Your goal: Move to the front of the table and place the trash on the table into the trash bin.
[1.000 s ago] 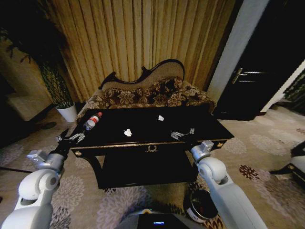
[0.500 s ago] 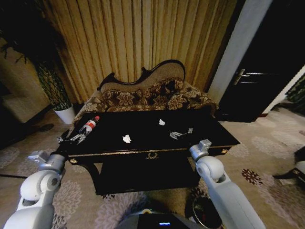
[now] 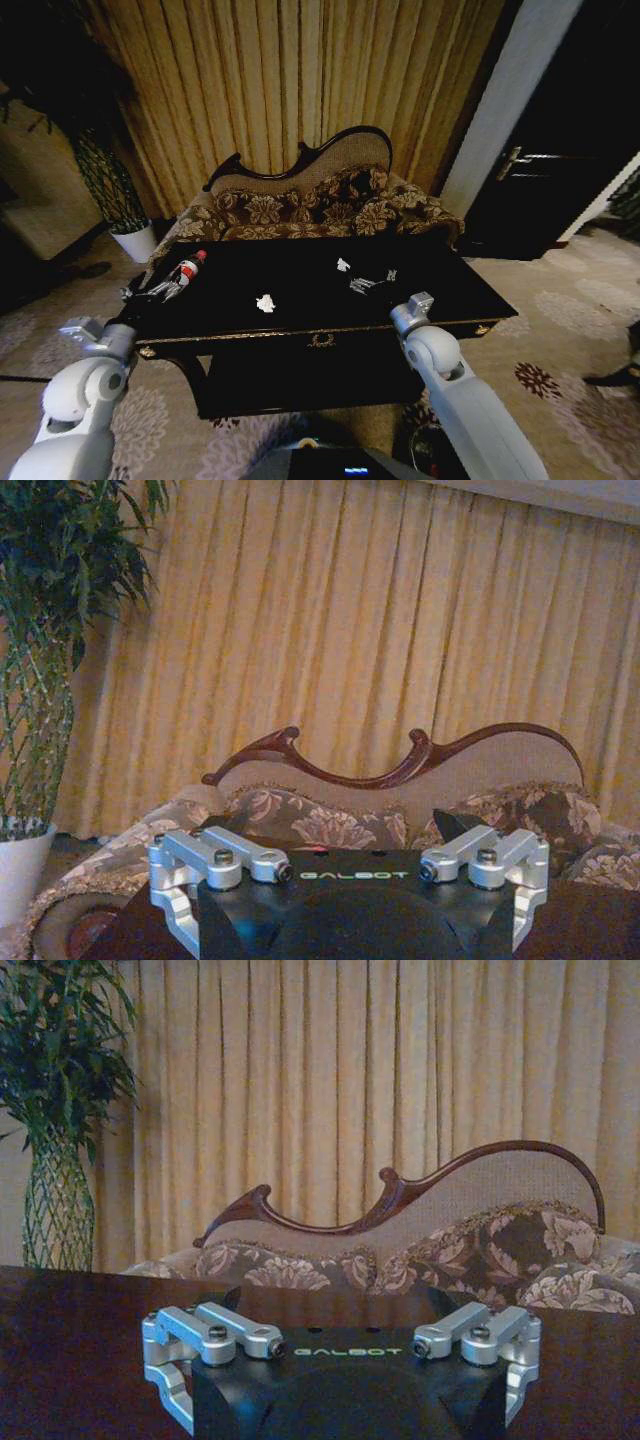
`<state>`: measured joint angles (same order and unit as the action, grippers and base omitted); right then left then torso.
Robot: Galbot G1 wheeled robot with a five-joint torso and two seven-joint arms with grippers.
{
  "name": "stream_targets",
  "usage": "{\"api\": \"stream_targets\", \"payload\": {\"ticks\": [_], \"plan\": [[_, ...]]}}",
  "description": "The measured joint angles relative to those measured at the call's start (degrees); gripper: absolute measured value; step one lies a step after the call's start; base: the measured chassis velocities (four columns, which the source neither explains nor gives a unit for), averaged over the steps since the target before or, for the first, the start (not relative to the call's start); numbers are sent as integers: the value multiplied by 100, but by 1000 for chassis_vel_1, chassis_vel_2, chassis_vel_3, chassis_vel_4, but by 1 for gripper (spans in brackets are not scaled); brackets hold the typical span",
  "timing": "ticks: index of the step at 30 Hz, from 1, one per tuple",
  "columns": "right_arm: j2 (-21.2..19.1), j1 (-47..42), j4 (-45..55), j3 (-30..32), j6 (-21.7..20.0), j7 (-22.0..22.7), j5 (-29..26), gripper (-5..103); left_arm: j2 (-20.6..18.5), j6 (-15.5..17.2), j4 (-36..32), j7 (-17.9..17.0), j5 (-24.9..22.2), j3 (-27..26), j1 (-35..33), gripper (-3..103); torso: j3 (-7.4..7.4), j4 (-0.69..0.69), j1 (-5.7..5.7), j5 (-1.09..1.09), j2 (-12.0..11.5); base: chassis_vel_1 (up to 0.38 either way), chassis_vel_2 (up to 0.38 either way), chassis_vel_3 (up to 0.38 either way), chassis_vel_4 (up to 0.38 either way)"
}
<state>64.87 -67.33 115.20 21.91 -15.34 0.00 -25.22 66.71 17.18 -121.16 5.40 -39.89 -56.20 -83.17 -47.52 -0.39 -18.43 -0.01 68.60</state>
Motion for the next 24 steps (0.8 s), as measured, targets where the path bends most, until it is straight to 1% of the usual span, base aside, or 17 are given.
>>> {"api": "stream_targets", "payload": {"ticks": [2, 3, 5, 8, 10, 11, 12, 17, 24], "plan": [[-1, 317, -290, -159, -16, 0, -20, 100, 10, 0, -47, -2, 5, -7, -23, 100, 1, 2, 1, 1, 0, 0, 0, 0, 0], [-1, 317, -290, -159, -16, 0, -20, 100, 10, 0, -47, -2, 5, -7, -23, 100, 1, 2, 1, 1, 0, 0, 0, 0, 0], [-1, 679, -540, -346, -83, 0, -77, 100, 19, 4, -101, -8, 18, -20, -41, 100, 1, 2, 3, 1, 1, 0, 0, 0, 0], [0, 894, -669, -476, -125, 0, -139, 100, 19, 10, -130, -11, 22, -30, -47, 100, 1, 3, 2, 0, 1, 0, 0, 0, 0], [13, 1247, -867, -732, -239, 0, -297, 100, 20, 20, -147, -20, 33, -38, -53, 100, 0, 2, 2, 0, 0, 0, 0, 0, 0], [13, 1247, -867, -732, -239, 0, -297, 100, 20, 20, -147, -20, 33, -38, -53, 100, 0, 2, 2, 0, 0, 0, 0, 0, 0], [20, 1419, -971, -872, -306, 0, -408, 100, 28, 23, -152, -24, 46, -39, -51, 100, 0, 2, 1, 0, 0, 0, 0, 0, 0], [37, 1683, -1242, -1141, -423, 0, -546, 100, 63, 30, -166, -40, 73, -44, -54, 100, 1, 2, 2, -1, 1, 0, 0, 0, 0], [136, 1870, -1733, -1291, -483, 0, -449, 100, 72, 30, -151, -44, 83, -91, -73, 100, 0, 1, 2, 1, 1, 0, 0, 0, 0]]}}
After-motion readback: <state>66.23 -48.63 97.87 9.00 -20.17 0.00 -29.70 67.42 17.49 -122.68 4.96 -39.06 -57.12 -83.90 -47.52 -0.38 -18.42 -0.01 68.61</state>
